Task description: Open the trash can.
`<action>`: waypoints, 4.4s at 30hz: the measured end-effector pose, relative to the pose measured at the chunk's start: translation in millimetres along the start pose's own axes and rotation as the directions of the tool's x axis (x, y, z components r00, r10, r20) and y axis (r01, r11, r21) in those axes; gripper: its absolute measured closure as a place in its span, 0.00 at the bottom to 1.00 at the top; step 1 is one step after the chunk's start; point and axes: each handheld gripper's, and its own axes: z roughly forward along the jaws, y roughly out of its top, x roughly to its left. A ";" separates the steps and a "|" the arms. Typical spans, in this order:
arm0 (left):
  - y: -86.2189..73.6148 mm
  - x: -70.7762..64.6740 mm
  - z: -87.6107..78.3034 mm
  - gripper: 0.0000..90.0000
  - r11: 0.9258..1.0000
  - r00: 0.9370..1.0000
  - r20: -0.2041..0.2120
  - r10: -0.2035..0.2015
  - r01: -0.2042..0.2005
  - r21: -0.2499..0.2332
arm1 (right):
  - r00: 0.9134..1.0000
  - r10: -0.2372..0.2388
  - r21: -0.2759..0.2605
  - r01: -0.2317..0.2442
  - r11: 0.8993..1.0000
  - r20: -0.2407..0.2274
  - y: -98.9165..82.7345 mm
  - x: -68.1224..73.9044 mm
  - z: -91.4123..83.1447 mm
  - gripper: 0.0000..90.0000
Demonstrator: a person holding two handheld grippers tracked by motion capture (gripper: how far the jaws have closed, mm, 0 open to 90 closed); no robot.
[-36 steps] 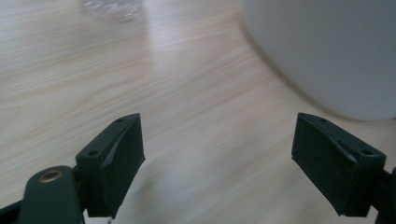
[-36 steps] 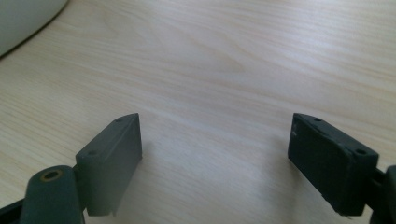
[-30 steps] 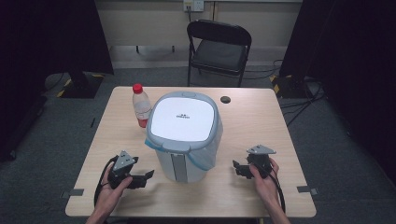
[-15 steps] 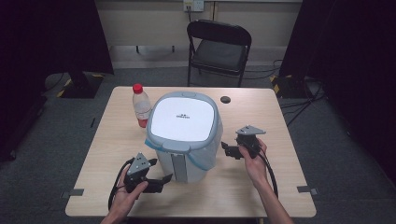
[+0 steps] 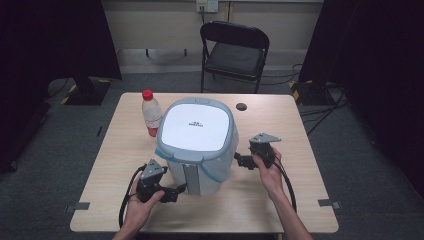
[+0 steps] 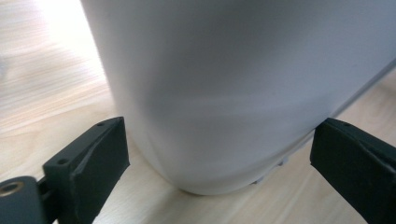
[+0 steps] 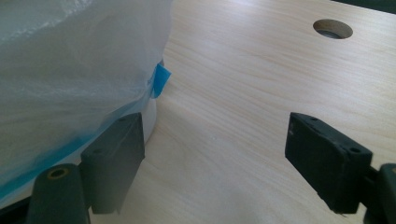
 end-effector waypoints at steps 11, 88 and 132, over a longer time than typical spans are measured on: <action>-0.8 28.1 -6.7 0.07 1.000 0.997 -0.076 -0.025 0.025 -0.003 | 1.000 -0.009 0.001 0.009 1.000 0.007 1.7 -4.9 0.8 0.24; 10.0 92.3 38.9 0.76 0.993 0.991 -0.072 -0.112 0.115 0.031 | 0.912 -0.196 -0.051 0.191 0.980 -0.359 -9.8 5.6 29.3 0.48; -12.0 69.0 11.0 0.52 0.991 0.993 -0.040 -0.110 0.112 0.068 | 0.958 -0.134 -0.002 0.138 0.990 -0.252 -38.5 0.3 20.0 0.57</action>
